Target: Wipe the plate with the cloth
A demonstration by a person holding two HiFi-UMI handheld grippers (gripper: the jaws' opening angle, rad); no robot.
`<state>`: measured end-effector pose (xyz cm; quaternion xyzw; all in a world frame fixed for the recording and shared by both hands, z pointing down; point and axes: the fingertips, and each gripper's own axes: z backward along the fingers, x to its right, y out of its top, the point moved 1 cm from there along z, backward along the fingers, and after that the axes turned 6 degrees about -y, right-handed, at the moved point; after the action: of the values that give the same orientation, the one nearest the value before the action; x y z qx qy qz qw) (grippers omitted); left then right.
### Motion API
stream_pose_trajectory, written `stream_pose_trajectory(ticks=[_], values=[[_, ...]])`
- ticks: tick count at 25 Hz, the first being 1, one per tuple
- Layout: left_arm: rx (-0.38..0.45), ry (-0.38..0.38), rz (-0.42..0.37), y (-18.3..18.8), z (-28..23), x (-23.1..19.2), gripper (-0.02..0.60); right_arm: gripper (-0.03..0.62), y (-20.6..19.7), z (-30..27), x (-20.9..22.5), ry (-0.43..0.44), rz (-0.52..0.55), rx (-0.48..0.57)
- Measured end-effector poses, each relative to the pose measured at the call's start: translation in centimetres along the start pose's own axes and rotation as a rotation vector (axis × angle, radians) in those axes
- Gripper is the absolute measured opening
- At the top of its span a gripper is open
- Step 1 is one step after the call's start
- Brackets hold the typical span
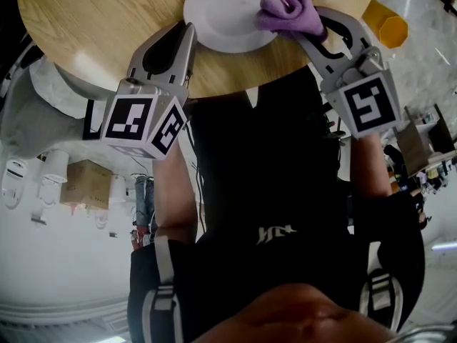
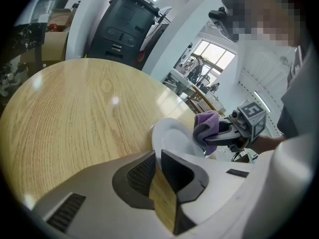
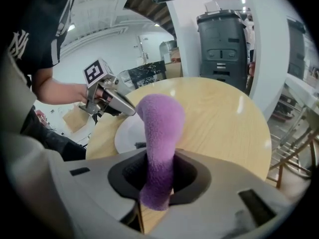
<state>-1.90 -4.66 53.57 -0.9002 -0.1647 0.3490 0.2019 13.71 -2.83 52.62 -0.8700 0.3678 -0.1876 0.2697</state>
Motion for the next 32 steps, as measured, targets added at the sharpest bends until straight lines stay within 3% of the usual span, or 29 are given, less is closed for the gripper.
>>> stream_pose_trajectory(ticks=[11,14,17,21,22,27,32], values=[[0.025,0.006,-0.065,0.3,0.8,-0.3,0.058,0.089,3.1,1.4,0.6,0.031,-0.081,0.131],[0.053,0.018,-0.102,2.2,2.7,0.6,0.058,0.089,5.6,3.3,0.5,0.068,-0.1,0.192],[0.105,0.03,-0.153,5.9,4.5,1.4,0.057,0.088,8.8,4.8,1.4,0.062,-0.012,0.252],[0.206,0.047,-0.269,12.0,7.2,2.2,0.051,0.089,14.3,6.4,3.7,0.025,0.103,0.391],[0.213,0.045,-0.299,12.8,8.4,2.8,0.006,0.089,15.7,7.3,3.7,0.013,0.123,0.433],[0.26,0.004,-0.404,15.6,15.8,6.7,0.006,0.089,21.6,15.2,4.9,-0.122,0.136,0.666],[0.398,-0.03,-0.547,19.4,21.7,8.5,0.005,0.089,28.7,23.6,5.6,-0.245,0.173,0.862]])
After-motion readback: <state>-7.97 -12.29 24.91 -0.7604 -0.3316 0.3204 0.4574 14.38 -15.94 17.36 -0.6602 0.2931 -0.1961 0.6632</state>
